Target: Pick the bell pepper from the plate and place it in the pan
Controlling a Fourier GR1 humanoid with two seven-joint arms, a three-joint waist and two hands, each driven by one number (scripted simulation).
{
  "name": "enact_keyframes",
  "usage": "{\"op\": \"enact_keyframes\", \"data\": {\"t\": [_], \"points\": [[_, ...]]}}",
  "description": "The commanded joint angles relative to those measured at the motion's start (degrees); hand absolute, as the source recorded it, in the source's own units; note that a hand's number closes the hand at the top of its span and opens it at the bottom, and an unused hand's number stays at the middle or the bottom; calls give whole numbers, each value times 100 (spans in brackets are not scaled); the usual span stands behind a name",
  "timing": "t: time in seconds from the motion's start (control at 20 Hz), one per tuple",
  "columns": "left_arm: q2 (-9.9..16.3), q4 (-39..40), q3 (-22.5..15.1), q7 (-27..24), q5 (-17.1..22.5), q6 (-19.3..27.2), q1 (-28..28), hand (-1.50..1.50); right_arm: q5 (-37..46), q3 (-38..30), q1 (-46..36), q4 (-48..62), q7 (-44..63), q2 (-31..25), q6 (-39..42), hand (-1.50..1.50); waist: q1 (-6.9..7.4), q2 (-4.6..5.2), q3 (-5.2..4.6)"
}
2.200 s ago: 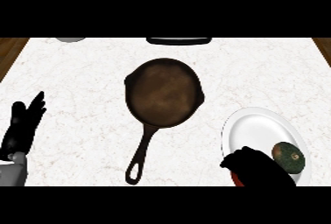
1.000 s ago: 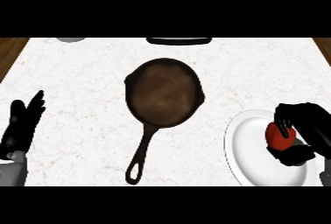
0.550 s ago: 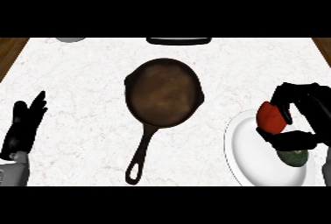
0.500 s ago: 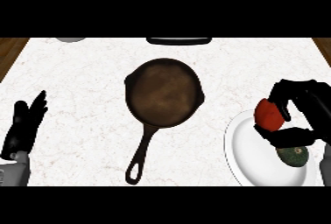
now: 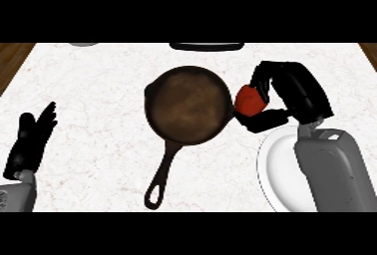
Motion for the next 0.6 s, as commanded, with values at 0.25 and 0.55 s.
{"op": "enact_keyframes", "data": {"t": [0.25, 0.55], "points": [[-61, -120, 45, 2, -5, -29, 37, 0, -66, 140, -1450, 2720, 83, 873, -1305, 150, 41, 14, 2], [-4, -33, -27, -40, 39, -297, -48, 0, -631, 314, -2472, 4866, -224, 884, -2327, 150, 250, 70, 4]]}}
